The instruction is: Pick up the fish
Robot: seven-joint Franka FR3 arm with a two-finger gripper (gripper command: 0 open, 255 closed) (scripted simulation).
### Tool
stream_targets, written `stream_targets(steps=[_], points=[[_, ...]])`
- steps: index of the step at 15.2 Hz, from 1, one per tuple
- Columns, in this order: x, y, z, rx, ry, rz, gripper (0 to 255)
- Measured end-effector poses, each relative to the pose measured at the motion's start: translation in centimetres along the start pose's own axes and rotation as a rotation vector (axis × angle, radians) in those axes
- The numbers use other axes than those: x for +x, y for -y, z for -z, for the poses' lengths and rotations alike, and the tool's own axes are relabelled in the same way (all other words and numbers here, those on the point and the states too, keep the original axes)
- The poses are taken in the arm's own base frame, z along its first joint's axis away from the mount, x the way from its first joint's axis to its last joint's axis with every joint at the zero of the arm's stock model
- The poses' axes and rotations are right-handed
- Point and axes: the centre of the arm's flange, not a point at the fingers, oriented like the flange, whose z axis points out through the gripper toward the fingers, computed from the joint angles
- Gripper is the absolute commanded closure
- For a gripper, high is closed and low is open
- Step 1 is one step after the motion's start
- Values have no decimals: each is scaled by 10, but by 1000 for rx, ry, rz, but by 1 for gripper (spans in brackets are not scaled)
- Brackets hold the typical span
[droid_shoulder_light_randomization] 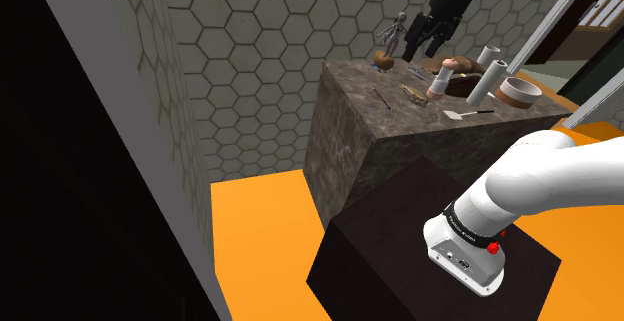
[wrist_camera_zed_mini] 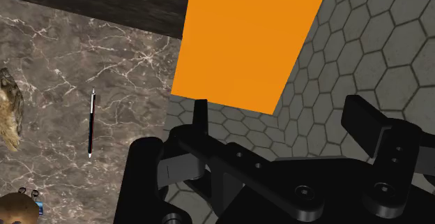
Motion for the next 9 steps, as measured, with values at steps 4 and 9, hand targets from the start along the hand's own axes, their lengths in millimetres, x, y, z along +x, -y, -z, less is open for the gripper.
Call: stream_targets(steps=[4, 9], points=[[8, -25, -14, 5, 8, -2, 0], [35, -74, -44, 17, 26, -6, 0]])
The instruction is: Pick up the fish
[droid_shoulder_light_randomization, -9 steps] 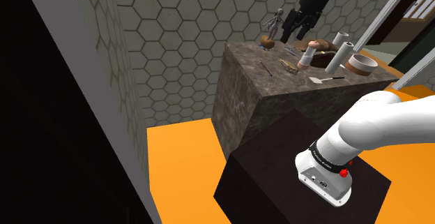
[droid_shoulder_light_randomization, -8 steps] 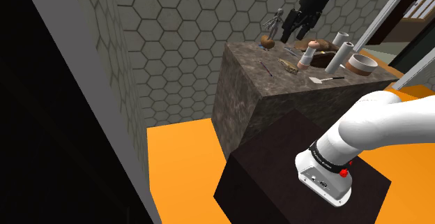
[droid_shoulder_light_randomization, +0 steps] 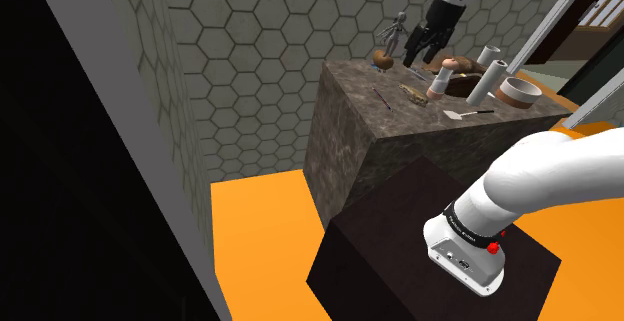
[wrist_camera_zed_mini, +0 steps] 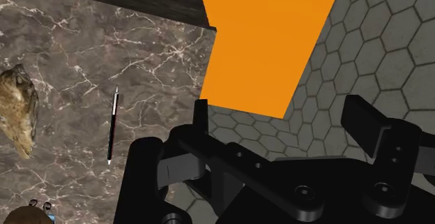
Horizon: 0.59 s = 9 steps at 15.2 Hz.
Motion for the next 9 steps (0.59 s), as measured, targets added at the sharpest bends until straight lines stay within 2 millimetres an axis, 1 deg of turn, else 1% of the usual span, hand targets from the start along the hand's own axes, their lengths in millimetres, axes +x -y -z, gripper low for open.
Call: stream_targets(steps=[1, 3, 4, 6, 9], points=[[7, -14, -3, 2, 4, -2, 0], [14, -35, -16, 7, 11, -3, 0], [23, -47, -20, 9, 14, -4, 0], [27, -70, -32, 14, 22, -5, 0], [43, -107, -51, 21, 33, -7, 0]])
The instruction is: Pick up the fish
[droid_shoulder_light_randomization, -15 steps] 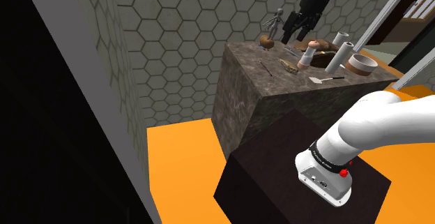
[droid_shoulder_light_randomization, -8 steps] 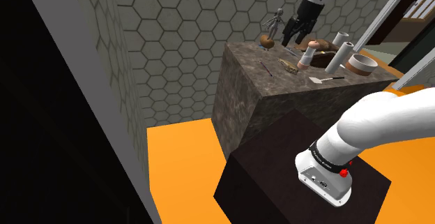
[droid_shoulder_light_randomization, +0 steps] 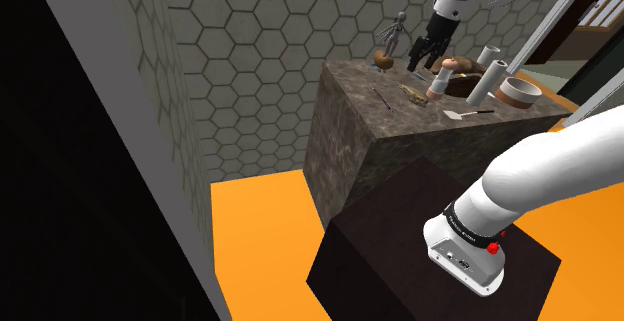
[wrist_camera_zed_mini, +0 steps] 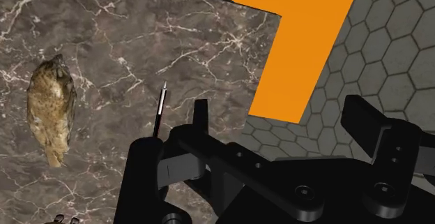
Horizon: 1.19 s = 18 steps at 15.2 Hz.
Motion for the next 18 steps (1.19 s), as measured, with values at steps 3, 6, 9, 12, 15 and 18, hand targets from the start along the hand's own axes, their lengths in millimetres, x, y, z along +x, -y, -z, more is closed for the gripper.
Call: stream_targets(steps=[3, 6, 9, 12, 15, 18], points=[[17, -35, -19, 6, 11, -3, 0], [34, -65, -35, 13, 22, -5, 0], [46, -103, -53, 19, 33, -8, 0], [60, -134, -74, 26, 44, -10, 0], [74, -168, -91, 32, 55, -12, 0], [88, -198, -110, 38, 66, -15, 0]])
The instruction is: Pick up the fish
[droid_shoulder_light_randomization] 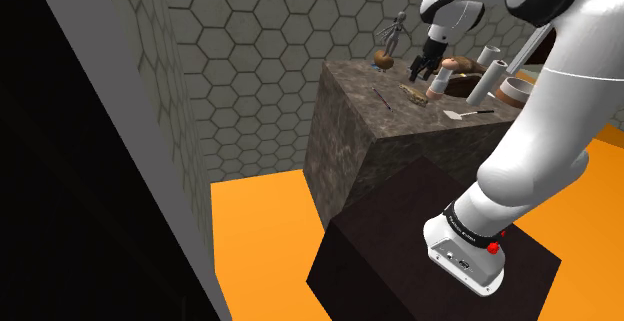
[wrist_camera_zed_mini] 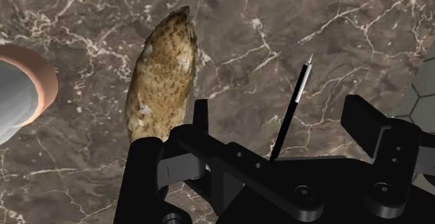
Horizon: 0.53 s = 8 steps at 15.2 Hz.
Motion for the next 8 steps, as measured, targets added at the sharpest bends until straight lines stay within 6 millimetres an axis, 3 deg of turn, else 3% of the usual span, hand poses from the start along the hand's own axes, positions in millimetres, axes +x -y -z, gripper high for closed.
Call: stream_targets(steps=[8], points=[[39, -86, -48, 17, 29, -6, 0]])
